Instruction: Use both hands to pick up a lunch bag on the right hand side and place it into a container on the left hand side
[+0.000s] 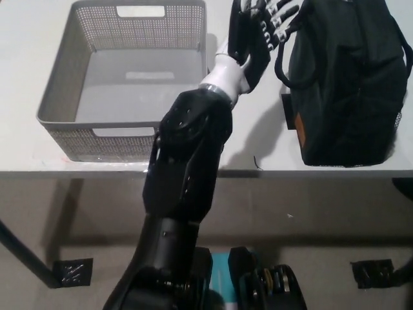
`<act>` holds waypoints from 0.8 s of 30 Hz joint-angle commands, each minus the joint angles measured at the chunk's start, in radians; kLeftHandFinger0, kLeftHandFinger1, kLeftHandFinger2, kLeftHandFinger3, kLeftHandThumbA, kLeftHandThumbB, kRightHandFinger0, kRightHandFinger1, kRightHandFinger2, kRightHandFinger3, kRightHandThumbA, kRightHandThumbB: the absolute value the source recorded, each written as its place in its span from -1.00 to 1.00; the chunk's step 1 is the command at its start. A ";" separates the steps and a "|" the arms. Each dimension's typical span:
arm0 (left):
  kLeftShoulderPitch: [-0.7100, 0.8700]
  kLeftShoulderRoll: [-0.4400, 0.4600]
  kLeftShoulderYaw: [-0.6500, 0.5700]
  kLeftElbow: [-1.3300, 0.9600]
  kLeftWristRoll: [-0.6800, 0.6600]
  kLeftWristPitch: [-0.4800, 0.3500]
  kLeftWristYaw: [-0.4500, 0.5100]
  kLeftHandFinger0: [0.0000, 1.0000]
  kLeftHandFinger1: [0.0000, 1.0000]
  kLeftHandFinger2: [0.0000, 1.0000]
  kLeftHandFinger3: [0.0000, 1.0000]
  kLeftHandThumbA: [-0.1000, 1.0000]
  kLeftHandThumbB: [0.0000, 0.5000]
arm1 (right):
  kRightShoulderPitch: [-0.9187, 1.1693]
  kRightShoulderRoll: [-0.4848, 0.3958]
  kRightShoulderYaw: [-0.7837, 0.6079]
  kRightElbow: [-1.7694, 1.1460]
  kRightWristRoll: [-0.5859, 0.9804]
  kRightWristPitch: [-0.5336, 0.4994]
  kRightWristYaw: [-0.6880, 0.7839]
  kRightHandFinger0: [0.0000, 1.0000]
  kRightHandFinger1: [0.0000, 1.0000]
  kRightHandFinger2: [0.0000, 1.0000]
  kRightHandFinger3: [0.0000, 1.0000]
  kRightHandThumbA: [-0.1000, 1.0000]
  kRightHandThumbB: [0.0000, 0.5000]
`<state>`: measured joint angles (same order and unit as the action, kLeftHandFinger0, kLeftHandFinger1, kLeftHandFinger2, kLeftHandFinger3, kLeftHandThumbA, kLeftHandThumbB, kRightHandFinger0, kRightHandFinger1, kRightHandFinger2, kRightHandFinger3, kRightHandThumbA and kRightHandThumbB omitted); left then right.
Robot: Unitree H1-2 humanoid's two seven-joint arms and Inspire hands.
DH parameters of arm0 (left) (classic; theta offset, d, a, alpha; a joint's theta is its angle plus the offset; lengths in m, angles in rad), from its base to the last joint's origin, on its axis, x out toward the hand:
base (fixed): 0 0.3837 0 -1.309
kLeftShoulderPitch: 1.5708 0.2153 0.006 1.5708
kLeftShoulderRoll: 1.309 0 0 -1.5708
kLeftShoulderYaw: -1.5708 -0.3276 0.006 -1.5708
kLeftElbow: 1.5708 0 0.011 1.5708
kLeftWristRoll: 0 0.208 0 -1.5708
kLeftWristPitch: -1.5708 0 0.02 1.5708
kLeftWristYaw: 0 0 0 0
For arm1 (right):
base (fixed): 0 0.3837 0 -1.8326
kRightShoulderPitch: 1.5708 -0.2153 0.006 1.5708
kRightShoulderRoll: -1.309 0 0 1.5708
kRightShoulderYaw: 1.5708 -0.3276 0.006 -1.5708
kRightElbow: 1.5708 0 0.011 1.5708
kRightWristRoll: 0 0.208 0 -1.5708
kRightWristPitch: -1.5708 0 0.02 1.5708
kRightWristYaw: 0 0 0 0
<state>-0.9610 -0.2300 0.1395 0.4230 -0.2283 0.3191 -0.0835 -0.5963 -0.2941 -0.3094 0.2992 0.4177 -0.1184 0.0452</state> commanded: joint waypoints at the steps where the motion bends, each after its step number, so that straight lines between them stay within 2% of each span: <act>1: -0.111 0.020 0.015 0.117 -0.023 -0.026 0.017 1.00 1.00 1.00 1.00 1.00 0.44 | -0.109 -0.011 0.000 0.102 0.050 -0.012 0.074 1.00 1.00 1.00 1.00 1.00 0.16; 4: -0.153 0.042 0.028 0.210 -0.025 -0.050 0.019 1.00 1.00 1.00 1.00 1.00 0.46 | -0.155 -0.001 -0.003 0.180 0.058 -0.025 0.092 1.00 1.00 1.00 1.00 1.00 0.28; 6: -0.165 0.056 0.041 0.237 -0.031 -0.058 0.020 1.00 1.00 1.00 1.00 1.00 0.47 | -0.172 0.007 -0.004 0.204 0.063 -0.032 0.101 1.00 1.00 1.00 1.00 1.00 0.13; 9: -0.181 0.072 0.068 0.261 -0.041 -0.065 0.036 1.00 1.00 1.00 1.00 1.00 0.55 | -0.188 0.014 -0.002 0.220 0.065 -0.036 0.109 1.00 1.00 1.00 1.00 1.00 0.10; 12: -0.187 0.097 0.068 0.271 -0.031 -0.065 0.036 1.00 1.00 1.00 1.00 1.00 0.52 | -0.190 0.019 -0.001 0.225 0.062 -0.042 0.119 1.00 1.00 1.00 1.00 1.00 0.07; 14: -0.192 0.117 0.056 0.282 -0.016 -0.079 0.029 1.00 1.00 1.00 1.00 1.00 0.50 | -0.196 0.016 -0.002 0.240 0.061 -0.046 0.127 1.00 1.00 1.00 1.00 1.00 0.03; 18: -0.192 0.154 -0.008 0.296 0.051 -0.117 0.022 1.00 1.00 1.00 1.00 1.00 0.63 | -0.196 0.016 -0.005 0.254 0.064 -0.044 0.140 1.00 1.00 1.00 1.00 1.00 -0.08; 22: -0.207 0.181 -0.037 0.334 0.060 -0.142 0.013 1.00 1.00 1.00 1.00 1.00 0.75 | -0.215 0.025 -0.004 0.301 0.066 -0.057 0.158 1.00 1.00 1.00 1.00 1.00 -0.11; 24: -0.212 0.182 -0.044 0.346 0.059 -0.142 0.017 1.00 1.00 1.00 1.00 1.00 0.76 | -0.220 0.028 -0.003 0.309 0.059 -0.062 0.150 1.00 1.00 1.00 1.00 1.00 -0.06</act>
<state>-1.0990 -0.0555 0.1163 0.7597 -0.2016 0.2452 -0.0660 -0.7380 -0.2586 -0.3086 0.6047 0.4636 -0.1287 0.1575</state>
